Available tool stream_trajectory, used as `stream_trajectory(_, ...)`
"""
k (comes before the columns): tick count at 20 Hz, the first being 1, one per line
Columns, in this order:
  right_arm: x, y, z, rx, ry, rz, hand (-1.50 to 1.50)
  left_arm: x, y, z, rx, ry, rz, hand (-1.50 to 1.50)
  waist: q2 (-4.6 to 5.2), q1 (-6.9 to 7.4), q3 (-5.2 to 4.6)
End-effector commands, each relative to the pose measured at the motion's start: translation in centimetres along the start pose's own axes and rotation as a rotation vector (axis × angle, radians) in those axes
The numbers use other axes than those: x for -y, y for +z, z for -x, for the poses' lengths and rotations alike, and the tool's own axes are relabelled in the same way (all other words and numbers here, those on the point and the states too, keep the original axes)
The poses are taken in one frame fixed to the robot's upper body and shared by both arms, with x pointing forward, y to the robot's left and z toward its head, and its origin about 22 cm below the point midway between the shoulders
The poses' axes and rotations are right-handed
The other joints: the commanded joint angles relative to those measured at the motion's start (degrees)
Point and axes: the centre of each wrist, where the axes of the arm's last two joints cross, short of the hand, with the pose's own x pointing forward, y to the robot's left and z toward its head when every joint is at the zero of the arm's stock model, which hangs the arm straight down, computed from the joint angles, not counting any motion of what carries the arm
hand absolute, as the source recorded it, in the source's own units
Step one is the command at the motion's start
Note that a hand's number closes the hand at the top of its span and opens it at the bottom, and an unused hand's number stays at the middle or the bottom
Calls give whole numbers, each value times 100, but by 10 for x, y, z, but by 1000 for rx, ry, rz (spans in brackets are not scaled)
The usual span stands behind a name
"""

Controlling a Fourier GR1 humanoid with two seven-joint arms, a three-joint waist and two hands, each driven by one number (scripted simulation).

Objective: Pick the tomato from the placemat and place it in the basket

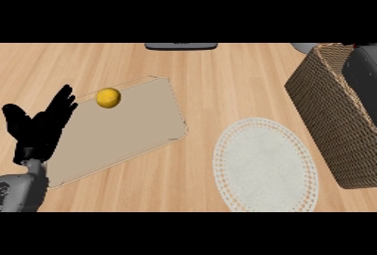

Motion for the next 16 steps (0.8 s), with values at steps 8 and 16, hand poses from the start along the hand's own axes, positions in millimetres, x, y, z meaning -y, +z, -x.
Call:
stream_trajectory(8,-2,-6,8,-125,-217,59,-150,2,-7,0,-17,-1,10,0,-14,-31,-3)
stream_trajectory(16,22,-59,3,-270,-493,202,-150,-10,6,16,-40,11,-30,0,-181,-311,-17)
